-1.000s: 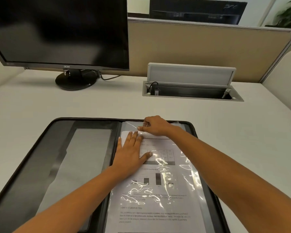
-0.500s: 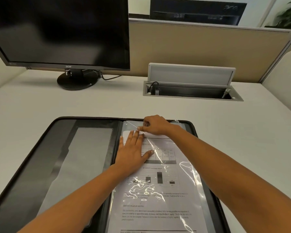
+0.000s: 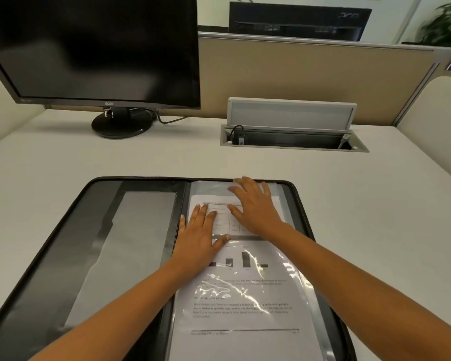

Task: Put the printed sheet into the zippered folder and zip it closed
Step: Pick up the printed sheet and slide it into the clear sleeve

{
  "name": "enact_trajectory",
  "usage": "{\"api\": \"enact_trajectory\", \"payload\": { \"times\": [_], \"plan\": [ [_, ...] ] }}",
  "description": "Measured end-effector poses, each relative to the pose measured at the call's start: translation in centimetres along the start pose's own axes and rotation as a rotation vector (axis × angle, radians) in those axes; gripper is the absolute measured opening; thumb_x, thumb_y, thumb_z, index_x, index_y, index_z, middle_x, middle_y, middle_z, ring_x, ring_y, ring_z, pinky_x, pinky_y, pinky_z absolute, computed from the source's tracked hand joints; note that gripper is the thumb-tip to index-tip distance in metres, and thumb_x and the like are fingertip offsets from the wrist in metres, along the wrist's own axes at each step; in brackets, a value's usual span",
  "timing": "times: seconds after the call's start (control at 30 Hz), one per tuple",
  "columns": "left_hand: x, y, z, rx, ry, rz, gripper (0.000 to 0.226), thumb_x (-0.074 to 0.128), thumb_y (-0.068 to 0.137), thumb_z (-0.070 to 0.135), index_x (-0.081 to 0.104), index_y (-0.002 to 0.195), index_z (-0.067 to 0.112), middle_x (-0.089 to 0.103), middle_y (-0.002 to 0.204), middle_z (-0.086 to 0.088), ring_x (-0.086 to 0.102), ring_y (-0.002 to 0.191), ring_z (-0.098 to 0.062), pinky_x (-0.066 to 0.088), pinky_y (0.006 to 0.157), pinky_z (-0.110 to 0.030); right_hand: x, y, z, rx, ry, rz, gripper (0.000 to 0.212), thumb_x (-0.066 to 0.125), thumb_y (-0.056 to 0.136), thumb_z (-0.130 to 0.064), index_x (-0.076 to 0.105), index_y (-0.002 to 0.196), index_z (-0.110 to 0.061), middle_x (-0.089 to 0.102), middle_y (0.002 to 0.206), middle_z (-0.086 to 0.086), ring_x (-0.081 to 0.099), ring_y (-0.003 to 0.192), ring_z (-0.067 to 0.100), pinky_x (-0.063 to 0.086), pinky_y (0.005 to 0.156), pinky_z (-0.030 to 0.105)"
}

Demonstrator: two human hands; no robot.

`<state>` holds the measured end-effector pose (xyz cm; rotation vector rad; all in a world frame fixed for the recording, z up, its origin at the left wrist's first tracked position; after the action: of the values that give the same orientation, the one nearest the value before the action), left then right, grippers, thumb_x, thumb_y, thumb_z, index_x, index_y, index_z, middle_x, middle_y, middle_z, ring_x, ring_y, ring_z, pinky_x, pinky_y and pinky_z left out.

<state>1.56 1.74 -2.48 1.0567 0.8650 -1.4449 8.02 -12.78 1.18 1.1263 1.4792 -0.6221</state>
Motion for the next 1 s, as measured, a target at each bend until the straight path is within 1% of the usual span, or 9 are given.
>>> {"api": "enact_trajectory", "payload": {
  "times": [0.1,0.23,0.27,0.37,0.47,0.53,0.63,0.83,1.0],
  "plan": [
    [-0.2,-0.7,-0.6,-0.046,-0.015,-0.017,0.07,0.032,0.089,0.057,0.011,0.145,0.021,0.001,0.157,0.0,-0.004,0.144,-0.016,-0.004,0.116,-0.043,1.1,-2.2,0.6,0.055,0.045,-0.084,0.046,0.044,0.091,-0.04,0.038,0.134,-0.024,0.025,0.151,-0.002,0.013,0.141,0.017,0.005,0.114,0.05],
    [-0.2,-3.1,-0.7,-0.059,-0.039,-0.034,0.074,0.03,0.087,0.061,0.007,0.146,0.023,-0.002,0.157,0.002,-0.005,0.144,-0.015,-0.004,0.116,-0.039,1.7,-5.2,0.8,0.162,0.126,-0.132,0.046,0.042,0.091,-0.044,0.038,0.133,-0.026,0.024,0.151,-0.002,0.014,0.14,0.016,0.006,0.113,0.052],
    [-0.1,-3.8,-0.7,-0.051,-0.032,-0.038,0.077,0.025,0.085,0.066,0.006,0.146,0.023,-0.003,0.157,0.002,-0.005,0.144,-0.015,-0.005,0.116,-0.039,1.7,-5.9,0.8,0.175,0.128,-0.135,0.046,0.042,0.091,-0.045,0.037,0.133,-0.027,0.024,0.151,-0.002,0.014,0.14,0.015,0.006,0.113,0.053],
    [-0.1,-4.9,-0.4,-0.034,0.002,-0.045,0.1,-0.004,0.064,0.08,0.001,0.147,0.023,-0.007,0.157,0.002,-0.007,0.144,-0.016,-0.007,0.115,-0.039,1.3,-7.5,1.0,0.228,0.122,-0.149,0.051,0.04,0.09,-0.05,0.033,0.136,-0.029,0.021,0.152,-0.003,0.01,0.142,0.015,0.002,0.112,0.056],
    [0.3,-4.5,-0.1,-0.025,0.046,-0.047,0.102,-0.011,0.062,0.077,-0.002,0.146,0.02,-0.008,0.157,-0.001,-0.009,0.144,-0.017,-0.009,0.114,-0.043,1.0,-8.8,1.2,0.271,0.088,-0.168,0.057,0.037,0.088,-0.056,0.029,0.138,-0.031,0.017,0.154,-0.004,0.006,0.143,0.017,0.0,0.111,0.061],
    [0.6,-3.6,0.0,-0.011,0.07,-0.051,0.093,-0.005,0.072,0.075,-0.003,0.146,0.019,-0.007,0.157,-0.002,-0.009,0.144,-0.019,-0.01,0.113,-0.044,0.7,-9.6,1.4,0.305,0.076,-0.176,0.06,0.036,0.087,-0.06,0.026,0.139,-0.031,0.015,0.155,-0.004,0.005,0.143,0.018,-0.001,0.11,0.062],
    [0.8,-1.7,0.0,0.007,0.069,-0.056,0.075,0.02,0.089,0.061,-0.001,0.146,0.018,-0.005,0.157,-0.004,-0.007,0.144,-0.02,-0.008,0.114,-0.046,0.5,-10.5,1.6,0.346,0.059,-0.162,0.064,0.037,0.085,-0.063,0.025,0.139,-0.032,0.014,0.155,-0.004,0.004,0.143,0.018,-0.001,0.11,0.063],
    [0.3,1.7,0.3,0.036,0.05,-0.077,0.074,0.027,0.091,0.058,0.003,0.147,0.017,-0.003,0.157,-0.006,-0.006,0.144,-0.022,-0.007,0.114,-0.046,0.5,-11.3,2.2,0.427,0.013,-0.119,0.065,0.034,0.082,-0.068,0.024,0.138,-0.036,0.014,0.155,-0.007,0.004,0.144,0.018,-0.001,0.109,0.065],
    [-0.5,2.2,-0.6,0.018,-0.014,-0.059,0.071,0.031,0.091,0.056,0.009,0.146,0.018,0.003,0.157,-0.005,-0.001,0.144,-0.021,-0.004,0.115,-0.047,0.9,-11.1,2.1,0.426,-0.003,-0.077,0.063,0.031,0.083,-0.068,0.023,0.138,-0.038,0.014,0.155,-0.009,0.004,0.144,0.017,-0.001,0.108,0.066]
  ]
}}
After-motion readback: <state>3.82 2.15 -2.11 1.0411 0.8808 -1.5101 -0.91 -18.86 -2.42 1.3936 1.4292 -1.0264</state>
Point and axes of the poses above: each hand's wrist, its own y-axis towards the middle knuckle, its own x-axis out of the palm, z = x × y, the point moved 2 cm from there along y, towards the middle knuckle
